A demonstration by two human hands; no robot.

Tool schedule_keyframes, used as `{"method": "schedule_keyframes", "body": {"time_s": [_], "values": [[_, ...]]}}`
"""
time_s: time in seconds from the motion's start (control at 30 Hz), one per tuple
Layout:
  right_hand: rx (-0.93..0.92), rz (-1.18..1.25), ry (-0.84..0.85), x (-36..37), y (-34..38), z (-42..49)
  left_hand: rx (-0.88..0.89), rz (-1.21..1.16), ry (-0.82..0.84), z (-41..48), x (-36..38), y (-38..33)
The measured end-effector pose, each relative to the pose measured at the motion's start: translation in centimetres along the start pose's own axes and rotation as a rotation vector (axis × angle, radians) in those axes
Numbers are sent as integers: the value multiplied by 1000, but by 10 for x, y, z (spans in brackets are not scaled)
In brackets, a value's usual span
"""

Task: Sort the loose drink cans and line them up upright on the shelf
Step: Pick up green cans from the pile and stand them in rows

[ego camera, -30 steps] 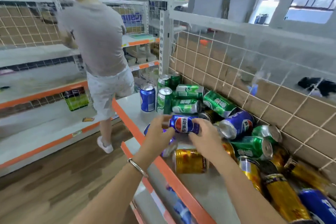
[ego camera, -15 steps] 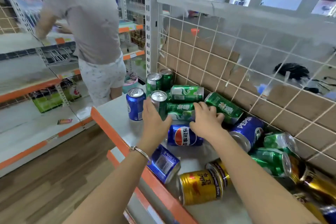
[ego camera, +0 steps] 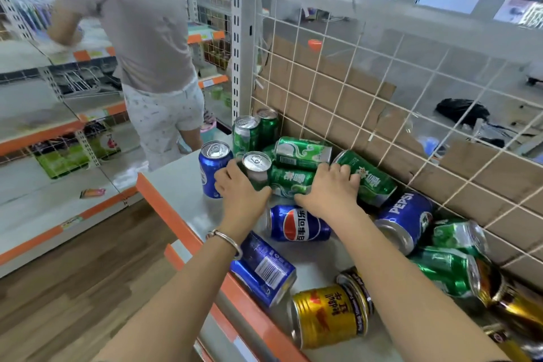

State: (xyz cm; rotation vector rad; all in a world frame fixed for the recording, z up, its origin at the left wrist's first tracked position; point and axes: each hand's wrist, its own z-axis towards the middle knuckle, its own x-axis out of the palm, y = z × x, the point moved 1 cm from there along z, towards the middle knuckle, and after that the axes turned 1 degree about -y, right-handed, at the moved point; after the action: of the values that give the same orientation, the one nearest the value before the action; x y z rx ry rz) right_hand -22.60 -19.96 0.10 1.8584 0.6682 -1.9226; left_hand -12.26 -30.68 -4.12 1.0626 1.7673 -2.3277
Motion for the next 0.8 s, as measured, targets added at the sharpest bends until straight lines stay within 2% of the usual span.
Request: {"method": "schedule_keyframes", "body": {"time_s": [0.1,0.27,0.4,0.5,0.8], "values": [[-9,28,44,7,8,-3,42,-93,67,-3,4,0],[49,129,134,11,7,2,162,-26,159,-6,12,2],[112,98,203,11,5,7,51,-148,180,-6,6,3],[122,53,266,9,5,8,54,-126,212,-9,2,7],[78,95,211,3,2,-5,70,-170,226,-19,-5,5]]}}
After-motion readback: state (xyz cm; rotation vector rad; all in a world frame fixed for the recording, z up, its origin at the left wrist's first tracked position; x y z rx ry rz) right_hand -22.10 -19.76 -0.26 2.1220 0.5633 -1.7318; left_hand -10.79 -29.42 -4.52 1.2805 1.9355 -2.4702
